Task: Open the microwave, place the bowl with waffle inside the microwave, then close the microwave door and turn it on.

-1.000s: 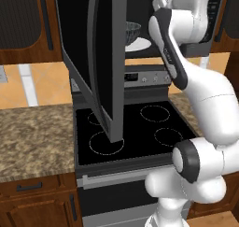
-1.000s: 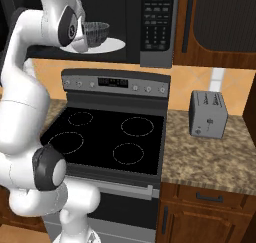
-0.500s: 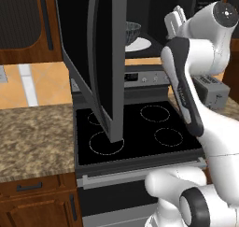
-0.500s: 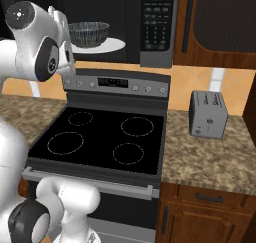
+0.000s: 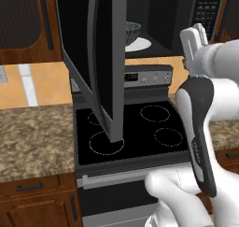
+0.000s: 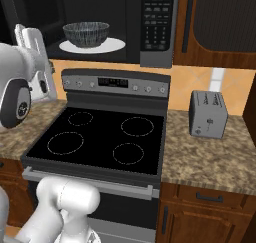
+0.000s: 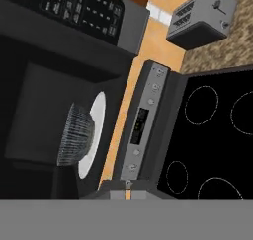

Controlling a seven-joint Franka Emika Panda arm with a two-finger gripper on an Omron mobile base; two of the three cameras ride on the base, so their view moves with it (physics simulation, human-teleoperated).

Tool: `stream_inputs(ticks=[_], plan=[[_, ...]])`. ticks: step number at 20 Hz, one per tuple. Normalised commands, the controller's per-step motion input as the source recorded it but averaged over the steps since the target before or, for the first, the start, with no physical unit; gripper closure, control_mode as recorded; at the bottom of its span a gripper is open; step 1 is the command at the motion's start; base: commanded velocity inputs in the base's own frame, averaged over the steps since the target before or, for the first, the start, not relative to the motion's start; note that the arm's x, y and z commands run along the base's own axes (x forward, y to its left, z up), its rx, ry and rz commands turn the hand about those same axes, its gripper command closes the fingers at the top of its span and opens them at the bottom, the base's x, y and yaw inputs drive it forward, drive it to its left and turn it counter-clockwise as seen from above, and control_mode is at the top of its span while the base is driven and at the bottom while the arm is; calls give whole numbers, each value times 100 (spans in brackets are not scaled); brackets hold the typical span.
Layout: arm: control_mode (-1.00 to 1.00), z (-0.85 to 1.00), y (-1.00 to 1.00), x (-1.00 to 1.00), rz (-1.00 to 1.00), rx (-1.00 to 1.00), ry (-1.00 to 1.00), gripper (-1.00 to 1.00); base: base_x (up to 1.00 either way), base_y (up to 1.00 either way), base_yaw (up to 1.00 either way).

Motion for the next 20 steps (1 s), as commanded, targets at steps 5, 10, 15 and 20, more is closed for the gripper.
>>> stream_inputs(ticks=[5,10,15,20], plan=[[-100,0,42,-100,0,-1,-35,100,0,0,0],[-100,0,55,-100,0,-8,-35,100,0,0,0],[-100,0,76,-73,-5,-15,-15,100,0,0,0],[-100,-1,24,-71,-20,-2,0,100,0,0,0]])
